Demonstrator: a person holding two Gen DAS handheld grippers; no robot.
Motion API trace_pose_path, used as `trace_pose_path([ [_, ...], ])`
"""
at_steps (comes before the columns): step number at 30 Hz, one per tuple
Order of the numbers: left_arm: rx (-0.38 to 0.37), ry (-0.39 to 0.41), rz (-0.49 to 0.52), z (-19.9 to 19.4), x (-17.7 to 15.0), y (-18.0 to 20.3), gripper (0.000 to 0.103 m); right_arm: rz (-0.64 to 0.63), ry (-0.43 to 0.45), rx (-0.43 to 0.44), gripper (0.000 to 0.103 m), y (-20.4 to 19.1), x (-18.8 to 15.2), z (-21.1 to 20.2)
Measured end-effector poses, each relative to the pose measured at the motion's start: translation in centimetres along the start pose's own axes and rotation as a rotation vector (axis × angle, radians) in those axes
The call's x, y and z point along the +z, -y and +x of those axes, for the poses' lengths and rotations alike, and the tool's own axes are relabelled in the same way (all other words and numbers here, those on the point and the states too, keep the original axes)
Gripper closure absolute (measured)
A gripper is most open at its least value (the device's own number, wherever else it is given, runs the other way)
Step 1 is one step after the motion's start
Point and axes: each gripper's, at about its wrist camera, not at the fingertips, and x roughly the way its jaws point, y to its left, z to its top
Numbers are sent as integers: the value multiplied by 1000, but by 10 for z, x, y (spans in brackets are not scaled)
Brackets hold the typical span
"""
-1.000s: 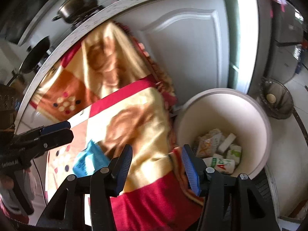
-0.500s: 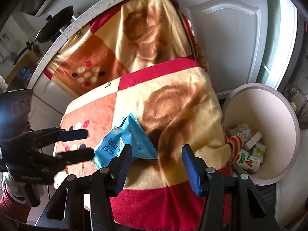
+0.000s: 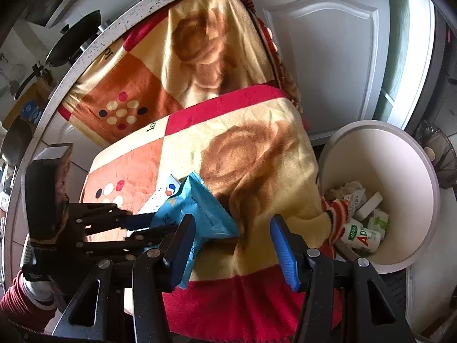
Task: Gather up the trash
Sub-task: 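Grasp the blue snack bag with left tool while right tool grasps white medicine box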
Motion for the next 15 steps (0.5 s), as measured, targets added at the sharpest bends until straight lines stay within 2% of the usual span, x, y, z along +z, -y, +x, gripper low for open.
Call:
trace_pose_path([
  [2,-21,9,-13,-7,-1,-2,97,4,4,-1,51,1,1,0],
  [7,-56,53,-49,-38,-7,-17,99,-3,11,20,51,-9,3,-2],
  [11,-39,116,-81,-73,-11,-38,99,-42,-9,53,51,-29,2,4],
  [15,25,178,-116,-106,-21,-67,99,-27,-63,126,51,-50,1,29],
])
